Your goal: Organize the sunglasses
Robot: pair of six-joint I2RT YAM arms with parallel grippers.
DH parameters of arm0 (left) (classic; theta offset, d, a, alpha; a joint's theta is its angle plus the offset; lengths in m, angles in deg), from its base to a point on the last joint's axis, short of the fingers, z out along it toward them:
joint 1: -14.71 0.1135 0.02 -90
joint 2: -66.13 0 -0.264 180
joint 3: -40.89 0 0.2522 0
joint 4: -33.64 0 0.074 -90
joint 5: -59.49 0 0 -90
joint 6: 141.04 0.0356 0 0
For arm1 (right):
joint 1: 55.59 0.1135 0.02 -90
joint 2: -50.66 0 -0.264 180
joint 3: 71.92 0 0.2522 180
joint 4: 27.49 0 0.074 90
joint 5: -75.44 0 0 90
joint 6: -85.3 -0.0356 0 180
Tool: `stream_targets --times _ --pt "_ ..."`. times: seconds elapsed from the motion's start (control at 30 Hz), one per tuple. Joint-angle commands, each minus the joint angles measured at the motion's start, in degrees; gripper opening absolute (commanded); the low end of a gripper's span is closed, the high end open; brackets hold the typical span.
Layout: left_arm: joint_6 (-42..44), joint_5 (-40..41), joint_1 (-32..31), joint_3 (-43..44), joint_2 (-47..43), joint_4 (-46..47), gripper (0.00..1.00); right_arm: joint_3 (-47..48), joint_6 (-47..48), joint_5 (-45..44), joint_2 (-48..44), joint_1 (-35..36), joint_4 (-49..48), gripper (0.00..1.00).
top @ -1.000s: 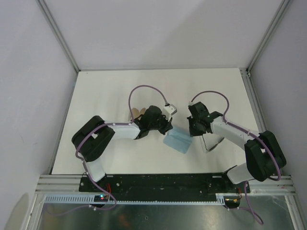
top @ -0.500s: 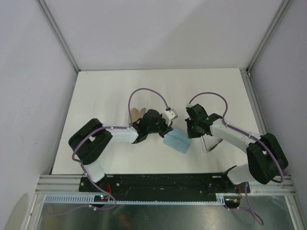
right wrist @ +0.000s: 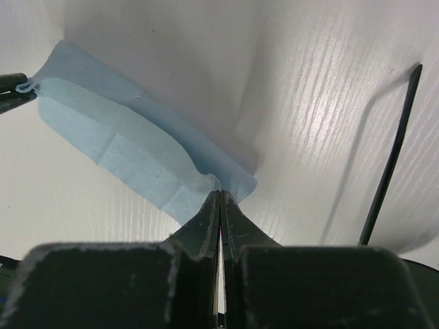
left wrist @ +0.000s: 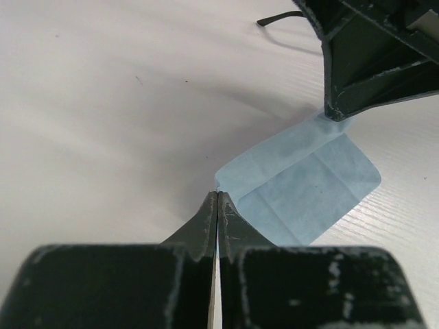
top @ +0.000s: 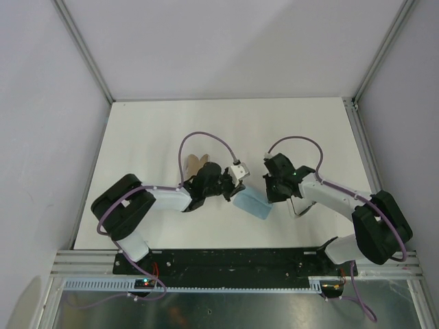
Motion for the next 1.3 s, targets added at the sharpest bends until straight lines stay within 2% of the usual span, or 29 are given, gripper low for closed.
stream_targets --times 0.0,0.97,1.17,1.23,1.27 --pt "3.52 -3.17 -0.32 -1.41 -2.79 4.31 0.0 -0.57 -1.18 0.31 -1.44 1.07 -1.34 0.0" --pt "3.84 -7.49 -0.33 -4.77 -2.66 4.44 0.01 -3.66 -3.5 2.01 -2.56 3.92 -2.75 0.01" --pt "2.59 -8.97 -0.33 -5.2 -2.72 4.44 0.05 -4.91 -3.76 5.66 -3.61 4.18 -4.35 0.07" --pt "2.25 -9.7 -0.3 -5.41 -2.71 4.4 0.08 -5.15 -3.49 7.5 -3.74 4.76 -4.8 0.15" --pt "2.16 -10.18 -0.31 -5.52 -2.85 4.37 0.1 -5.2 -3.36 8.41 -3.85 4.97 -4.95 0.22"
